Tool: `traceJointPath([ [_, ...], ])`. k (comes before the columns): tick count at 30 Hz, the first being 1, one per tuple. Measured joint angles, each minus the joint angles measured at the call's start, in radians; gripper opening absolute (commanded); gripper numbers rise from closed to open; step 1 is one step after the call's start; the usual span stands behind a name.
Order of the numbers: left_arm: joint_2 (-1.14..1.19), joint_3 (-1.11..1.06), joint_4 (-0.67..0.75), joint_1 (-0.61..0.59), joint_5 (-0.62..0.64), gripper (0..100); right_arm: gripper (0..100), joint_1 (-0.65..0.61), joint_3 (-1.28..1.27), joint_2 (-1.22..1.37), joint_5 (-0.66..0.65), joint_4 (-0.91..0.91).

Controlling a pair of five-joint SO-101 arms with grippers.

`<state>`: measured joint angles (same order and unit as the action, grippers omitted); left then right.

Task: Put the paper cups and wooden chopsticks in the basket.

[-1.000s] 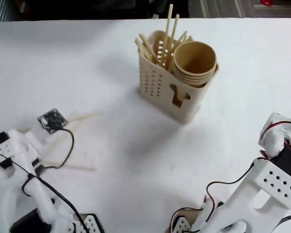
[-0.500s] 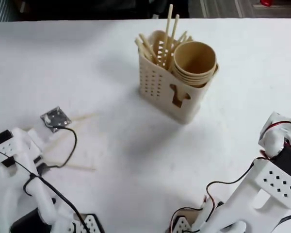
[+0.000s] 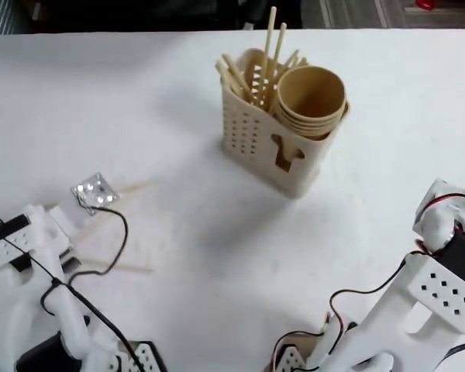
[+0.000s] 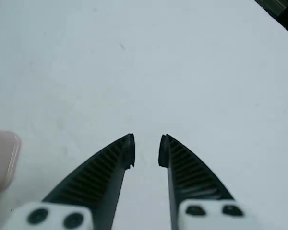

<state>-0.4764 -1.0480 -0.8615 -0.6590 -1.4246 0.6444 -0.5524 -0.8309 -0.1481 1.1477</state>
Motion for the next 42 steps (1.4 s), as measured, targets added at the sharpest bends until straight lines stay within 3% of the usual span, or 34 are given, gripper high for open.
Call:
traceJointPath([
  [12, 0.014, 0.000, -0.017, 0.107, 0.014, 27, 9.9, 0.000, 0.000, 0.000, 0.000, 0.000],
  [26, 0.509, 0.364, -0.123, 0.120, 0.014, 26, 9.9, 0.000, 0.000, 0.000, 0.000, 0.000],
  [35, 0.614, 0.407, -0.149, 0.124, 0.014, 3, 9.9, 0.000, 0.000, 0.000, 0.000, 0.000],
  [42, 0.608, 0.417, -0.173, 0.126, 0.014, 2, 9.9, 0.000, 0.000, 0.000, 0.000, 0.000],
])
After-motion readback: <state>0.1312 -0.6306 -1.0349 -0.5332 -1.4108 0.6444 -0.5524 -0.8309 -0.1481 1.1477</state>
